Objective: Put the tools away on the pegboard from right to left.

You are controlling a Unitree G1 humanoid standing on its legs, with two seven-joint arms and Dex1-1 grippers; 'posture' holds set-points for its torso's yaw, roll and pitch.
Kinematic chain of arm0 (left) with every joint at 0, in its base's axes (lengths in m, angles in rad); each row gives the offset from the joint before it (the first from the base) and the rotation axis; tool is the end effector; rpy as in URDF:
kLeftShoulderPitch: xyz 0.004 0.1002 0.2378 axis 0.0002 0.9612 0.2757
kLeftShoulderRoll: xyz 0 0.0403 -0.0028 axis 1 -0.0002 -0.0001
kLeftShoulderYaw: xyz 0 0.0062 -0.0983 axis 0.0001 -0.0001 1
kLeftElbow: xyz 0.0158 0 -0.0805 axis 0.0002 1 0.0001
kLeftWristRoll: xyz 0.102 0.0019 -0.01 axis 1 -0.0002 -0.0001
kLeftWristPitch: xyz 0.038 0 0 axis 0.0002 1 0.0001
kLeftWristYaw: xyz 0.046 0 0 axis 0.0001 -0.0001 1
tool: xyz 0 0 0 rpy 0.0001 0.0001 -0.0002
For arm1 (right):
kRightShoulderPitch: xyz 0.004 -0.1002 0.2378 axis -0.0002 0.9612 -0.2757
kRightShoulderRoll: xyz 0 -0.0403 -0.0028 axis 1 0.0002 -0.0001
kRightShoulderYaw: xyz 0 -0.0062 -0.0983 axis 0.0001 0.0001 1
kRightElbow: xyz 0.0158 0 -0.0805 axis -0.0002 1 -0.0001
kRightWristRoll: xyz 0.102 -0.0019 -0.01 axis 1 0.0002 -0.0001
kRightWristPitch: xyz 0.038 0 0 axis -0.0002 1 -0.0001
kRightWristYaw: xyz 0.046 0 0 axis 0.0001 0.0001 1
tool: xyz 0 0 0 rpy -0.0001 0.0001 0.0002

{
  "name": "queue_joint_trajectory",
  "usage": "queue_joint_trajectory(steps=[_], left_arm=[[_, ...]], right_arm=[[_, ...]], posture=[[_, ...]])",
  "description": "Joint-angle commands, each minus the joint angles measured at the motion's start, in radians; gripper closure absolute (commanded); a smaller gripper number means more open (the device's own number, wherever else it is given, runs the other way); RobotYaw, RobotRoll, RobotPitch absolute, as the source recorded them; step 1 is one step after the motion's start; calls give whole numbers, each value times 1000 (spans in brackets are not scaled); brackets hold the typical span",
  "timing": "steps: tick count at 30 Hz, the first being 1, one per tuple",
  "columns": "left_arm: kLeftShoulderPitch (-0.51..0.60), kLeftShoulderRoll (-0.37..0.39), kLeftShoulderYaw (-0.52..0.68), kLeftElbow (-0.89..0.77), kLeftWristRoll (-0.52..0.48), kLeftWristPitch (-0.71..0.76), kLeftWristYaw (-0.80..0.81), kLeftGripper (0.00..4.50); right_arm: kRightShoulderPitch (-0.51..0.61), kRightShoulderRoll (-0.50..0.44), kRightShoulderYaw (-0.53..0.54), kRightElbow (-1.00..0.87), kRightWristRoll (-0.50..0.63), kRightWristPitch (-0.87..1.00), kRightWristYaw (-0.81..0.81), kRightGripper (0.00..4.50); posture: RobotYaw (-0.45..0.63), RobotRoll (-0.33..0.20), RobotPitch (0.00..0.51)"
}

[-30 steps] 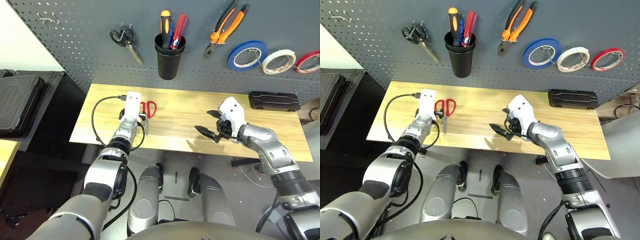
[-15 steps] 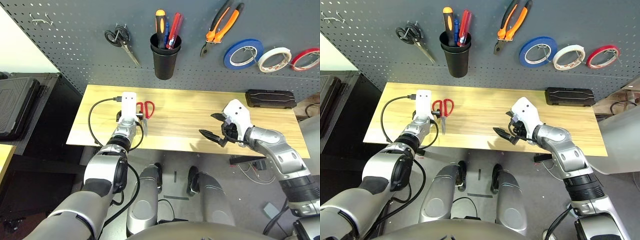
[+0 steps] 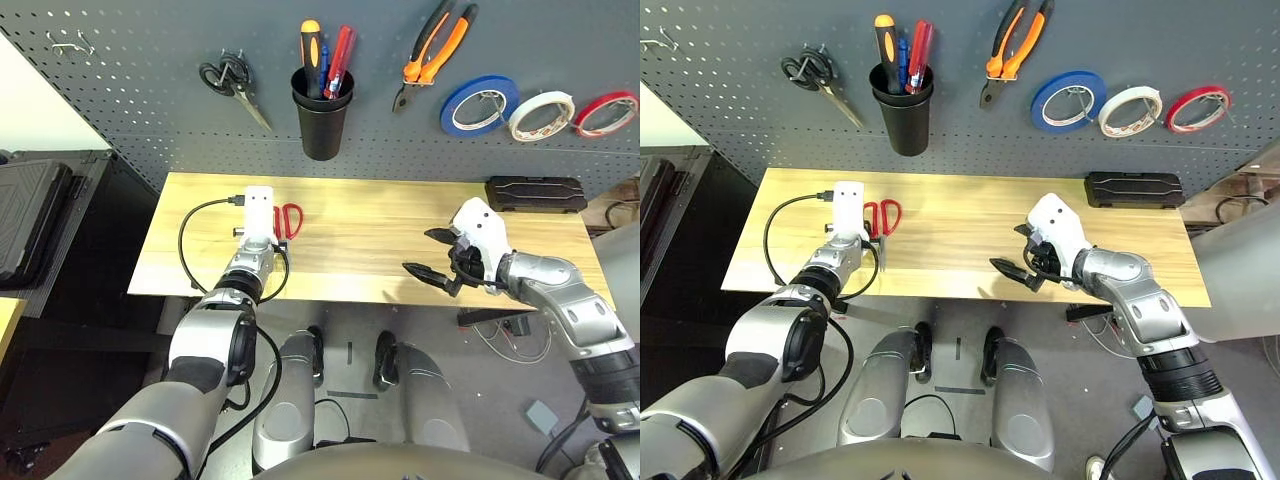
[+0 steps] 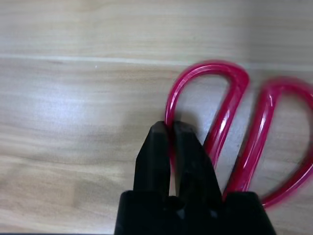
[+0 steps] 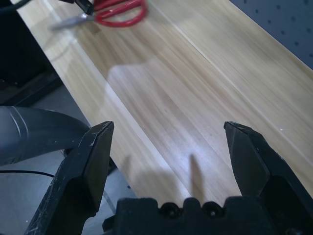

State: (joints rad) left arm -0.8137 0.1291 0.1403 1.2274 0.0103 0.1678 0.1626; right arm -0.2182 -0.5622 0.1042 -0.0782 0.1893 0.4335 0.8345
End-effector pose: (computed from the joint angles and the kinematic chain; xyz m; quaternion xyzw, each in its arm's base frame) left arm 0.3157 0.1591 0.0351 0.0661 0.2879 0.0822 0.9518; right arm 0.2415 -0.2167 0.1085 -0.1470 0.1599 0.4234 0.8795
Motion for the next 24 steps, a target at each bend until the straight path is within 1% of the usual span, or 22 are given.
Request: queue_joint_trajectory(steps=[1,4,8,10,12,13,18,21,24], left_arm=[[39,-16,11,8,-12,8,8,4473],[51,-22,18,-27,-21,-7,14,4473],[102,-46,56,-184,-71,-4,22,4473],[149,-64,66,-319,-93,11,18,4473],[216,-86,60,-500,-111,23,3,4473],[240,-94,57,-564,-115,29,0,4473],[355,-140,73,-919,-178,123,4,4473],[420,-150,73,-1096,-201,177,1,4473],[466,-149,80,-1235,-223,204,-8,4473]], right_arm=[[-4,-4,10,21,5,-28,22,0],[-20,3,13,49,3,-56,37,0],[-54,14,11,109,6,-119,69,0],[-77,25,2,146,14,-150,82,0],[-102,41,-14,188,29,-204,103,0],[-112,47,-19,206,36,-229,112,0],[-162,67,-48,286,84,-330,176,0],[-176,75,-71,301,126,-358,215,0],[-175,90,-104,293,188,-390,258,0]], posture=[[163,0,283],[181,0,283],[208,0,278],[231,0,275],[250,0,272],[255,0,271],[296,0,254],[311,0,245],[327,0,237]])
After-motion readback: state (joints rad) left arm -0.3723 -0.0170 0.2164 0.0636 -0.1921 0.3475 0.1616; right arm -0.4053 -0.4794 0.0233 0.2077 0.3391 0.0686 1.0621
